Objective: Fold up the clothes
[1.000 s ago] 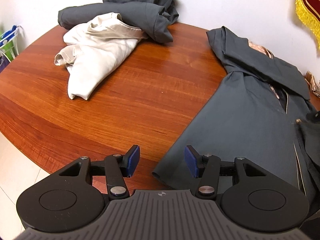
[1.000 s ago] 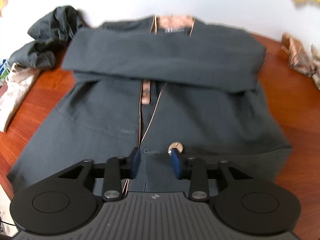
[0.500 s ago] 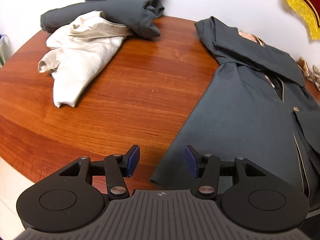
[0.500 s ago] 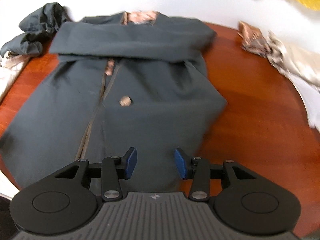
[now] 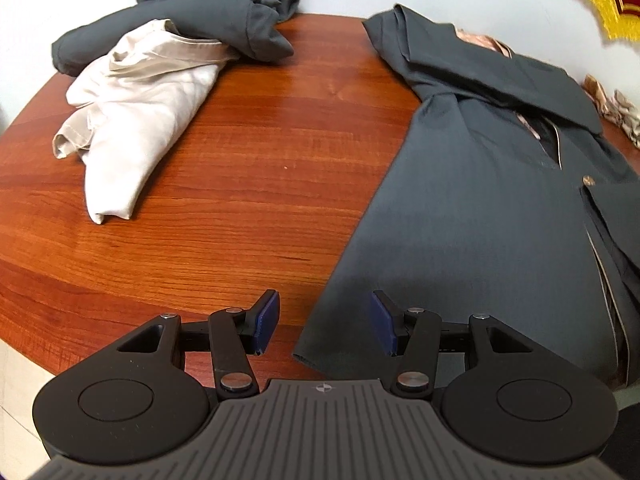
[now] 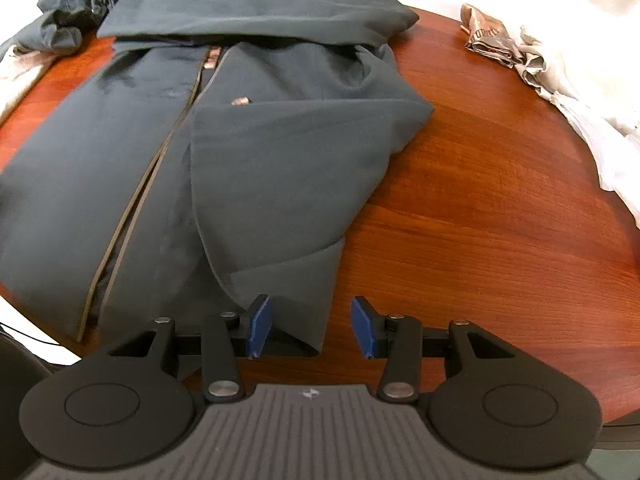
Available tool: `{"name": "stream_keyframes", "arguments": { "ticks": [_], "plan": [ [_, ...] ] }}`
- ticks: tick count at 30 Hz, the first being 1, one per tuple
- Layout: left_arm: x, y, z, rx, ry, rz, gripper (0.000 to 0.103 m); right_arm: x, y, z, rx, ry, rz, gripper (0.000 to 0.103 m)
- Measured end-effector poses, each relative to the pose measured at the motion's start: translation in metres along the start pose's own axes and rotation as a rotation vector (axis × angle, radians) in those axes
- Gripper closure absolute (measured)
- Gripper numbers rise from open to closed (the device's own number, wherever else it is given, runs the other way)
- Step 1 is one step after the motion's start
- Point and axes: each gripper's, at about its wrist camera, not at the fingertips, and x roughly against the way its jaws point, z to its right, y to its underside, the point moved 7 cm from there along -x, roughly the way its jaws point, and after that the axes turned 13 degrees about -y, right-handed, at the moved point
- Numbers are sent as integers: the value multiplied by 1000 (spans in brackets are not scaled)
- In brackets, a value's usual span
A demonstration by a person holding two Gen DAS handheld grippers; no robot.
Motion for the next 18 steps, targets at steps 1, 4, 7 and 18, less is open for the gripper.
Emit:
{"name": "stream_keyframes", "arguments": {
  "ticks": [1,4,7,18],
  "plan": [
    [0,0,1,-7,4,-1,50,0,2,-1,-1,-3,0,53],
    [0,0,4,-18,13,0,50,3,8,-1,-14,-16,4,53],
    [-2,1,7,-32,24,-6,50,2,12,3,-21,10,7,53],
    [-9,5,21,-86,51,-31,50,0,26,17,-250,-22,15,102]
  ]
}}
